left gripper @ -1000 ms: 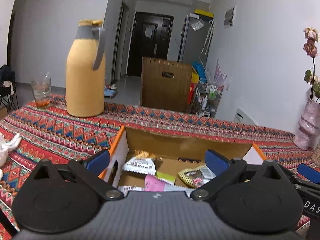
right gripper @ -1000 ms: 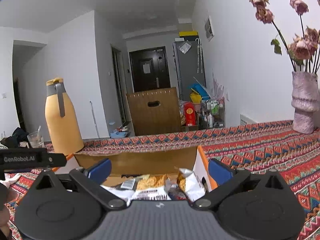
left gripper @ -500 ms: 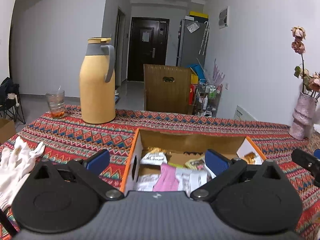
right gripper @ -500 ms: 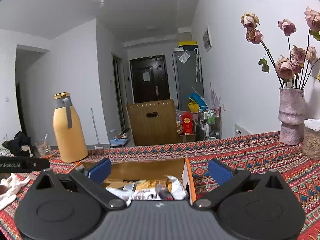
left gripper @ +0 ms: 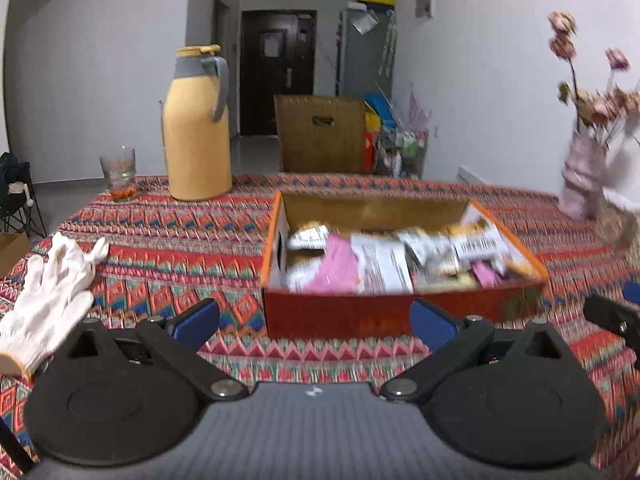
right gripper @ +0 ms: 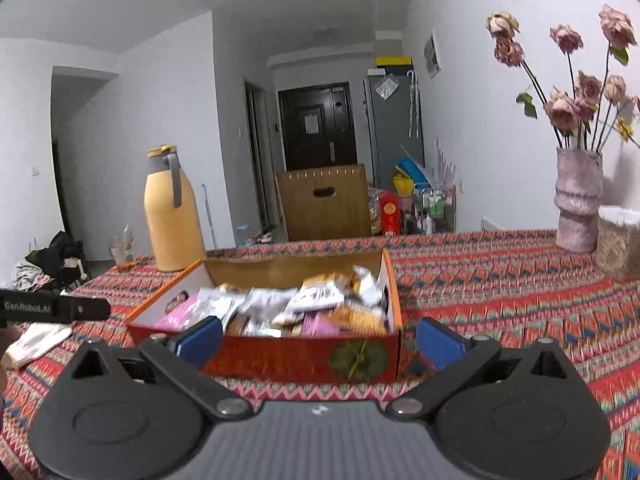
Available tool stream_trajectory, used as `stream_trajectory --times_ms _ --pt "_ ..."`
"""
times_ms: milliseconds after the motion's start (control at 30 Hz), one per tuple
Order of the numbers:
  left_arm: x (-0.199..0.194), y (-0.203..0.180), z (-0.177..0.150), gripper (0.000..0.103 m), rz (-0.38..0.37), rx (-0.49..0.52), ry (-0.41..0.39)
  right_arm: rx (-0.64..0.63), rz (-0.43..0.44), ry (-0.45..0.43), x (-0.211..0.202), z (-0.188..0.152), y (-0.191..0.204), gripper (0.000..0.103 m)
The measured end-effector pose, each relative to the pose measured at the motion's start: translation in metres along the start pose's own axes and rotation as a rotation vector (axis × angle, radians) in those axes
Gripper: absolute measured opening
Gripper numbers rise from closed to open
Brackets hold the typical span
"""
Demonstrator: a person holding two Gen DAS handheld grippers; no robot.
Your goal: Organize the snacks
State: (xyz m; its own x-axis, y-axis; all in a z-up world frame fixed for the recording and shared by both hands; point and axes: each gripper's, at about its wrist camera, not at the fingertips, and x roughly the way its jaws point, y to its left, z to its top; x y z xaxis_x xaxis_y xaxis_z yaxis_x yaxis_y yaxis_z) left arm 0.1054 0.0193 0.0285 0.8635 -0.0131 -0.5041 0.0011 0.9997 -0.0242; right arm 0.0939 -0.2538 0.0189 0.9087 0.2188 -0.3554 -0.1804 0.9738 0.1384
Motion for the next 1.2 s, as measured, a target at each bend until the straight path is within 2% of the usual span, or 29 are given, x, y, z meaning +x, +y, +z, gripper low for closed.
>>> stream_trajectory --times_ms 467,667,1200 --pt "-0.025 -0.013 -0.046 0.103 -0.051 0.027 0.05 0.046 -0.009 0.101 -0.022 -0.035 0.006 0.103" --pt "-0.028 -0.008 -0.056 0.103 -0.081 -0.033 0.075 0.063 -0.006 0.145 -0.021 -0.047 0.007 0.103" --pt "-0.026 -0.003 -0.07 0.103 -0.067 -0.062 0.1 0.063 0.001 0.168 -0.018 -0.054 0.011 0.103"
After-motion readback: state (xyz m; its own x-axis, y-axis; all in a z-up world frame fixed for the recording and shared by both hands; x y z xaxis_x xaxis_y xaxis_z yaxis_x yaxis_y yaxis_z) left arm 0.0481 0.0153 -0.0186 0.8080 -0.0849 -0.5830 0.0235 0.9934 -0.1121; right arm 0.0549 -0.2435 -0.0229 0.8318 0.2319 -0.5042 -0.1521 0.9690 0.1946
